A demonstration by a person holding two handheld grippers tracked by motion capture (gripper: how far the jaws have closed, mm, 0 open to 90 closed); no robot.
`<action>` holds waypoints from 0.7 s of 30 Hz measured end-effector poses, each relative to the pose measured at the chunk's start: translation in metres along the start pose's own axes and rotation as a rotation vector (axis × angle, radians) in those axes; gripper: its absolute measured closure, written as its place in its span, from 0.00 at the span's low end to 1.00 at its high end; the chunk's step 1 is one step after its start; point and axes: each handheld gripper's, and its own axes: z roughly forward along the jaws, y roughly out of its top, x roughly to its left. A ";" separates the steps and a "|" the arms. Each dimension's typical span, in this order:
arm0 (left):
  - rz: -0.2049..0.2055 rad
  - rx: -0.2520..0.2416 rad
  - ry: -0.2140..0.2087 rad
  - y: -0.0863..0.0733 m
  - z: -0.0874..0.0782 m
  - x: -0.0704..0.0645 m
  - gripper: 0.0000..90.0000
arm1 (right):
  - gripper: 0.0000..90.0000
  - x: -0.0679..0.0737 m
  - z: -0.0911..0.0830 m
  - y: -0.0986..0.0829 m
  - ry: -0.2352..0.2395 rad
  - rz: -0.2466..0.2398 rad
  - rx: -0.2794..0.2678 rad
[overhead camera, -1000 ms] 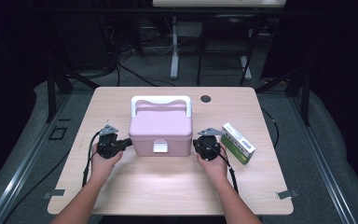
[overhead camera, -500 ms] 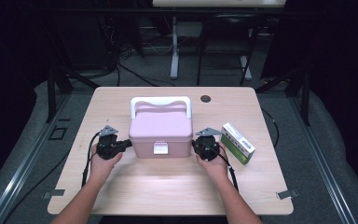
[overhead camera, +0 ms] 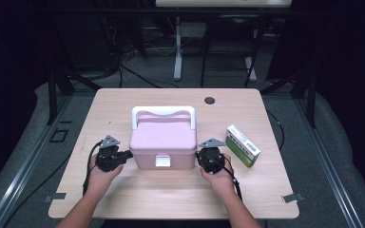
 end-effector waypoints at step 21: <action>0.032 0.030 -0.021 -0.023 -0.027 -0.022 1.00 | 1.00 0.016 -0.035 -0.025 0.077 -0.010 0.050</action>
